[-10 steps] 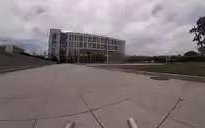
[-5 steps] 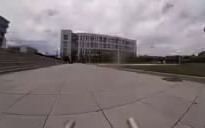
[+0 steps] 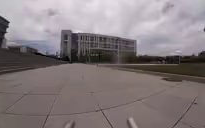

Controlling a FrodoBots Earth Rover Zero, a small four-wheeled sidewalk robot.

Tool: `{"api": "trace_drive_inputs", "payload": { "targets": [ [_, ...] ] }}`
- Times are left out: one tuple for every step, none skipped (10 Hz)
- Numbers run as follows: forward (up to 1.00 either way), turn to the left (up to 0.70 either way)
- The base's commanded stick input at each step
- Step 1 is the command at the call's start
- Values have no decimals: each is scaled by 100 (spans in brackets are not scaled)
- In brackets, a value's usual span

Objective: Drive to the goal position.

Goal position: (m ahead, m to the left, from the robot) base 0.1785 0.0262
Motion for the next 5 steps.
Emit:
{"api": "trace_drive_inputs", "payload": {
  "targets": [
    [-100,1],
    [-100,1],
    [-100,1],
    [-100,1],
    [-100,-38]
  ]
}}
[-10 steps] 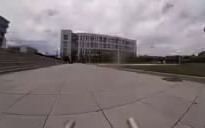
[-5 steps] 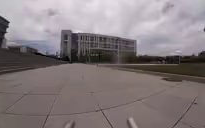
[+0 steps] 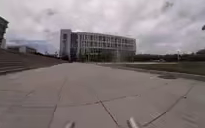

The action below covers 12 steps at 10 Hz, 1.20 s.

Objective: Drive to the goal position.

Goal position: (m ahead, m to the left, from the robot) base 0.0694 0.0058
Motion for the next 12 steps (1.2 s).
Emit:
{"api": "trace_drive_inputs", "payload": {
  "targets": [
    [-100,-39],
    [-100,-39],
    [-100,-39],
    [-100,-16],
    [-100,1],
    [-100,1],
    [-100,1],
    [-100,1],
    [-100,1],
    [-97,1],
    [-98,1],
    [-100,1]
  ]
}}
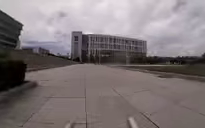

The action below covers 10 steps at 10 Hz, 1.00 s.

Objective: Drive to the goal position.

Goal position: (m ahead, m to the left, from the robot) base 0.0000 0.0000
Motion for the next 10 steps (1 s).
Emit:
{"api": "trace_drive_inputs", "payload": {
  "targets": [
    [-100,1],
    [-100,1],
    [-100,1],
    [-100,1],
    [-100,1],
    [-100,1],
    [-34,0],
    [0,0],
    [0,0],
    [0,0]
  ]
}}
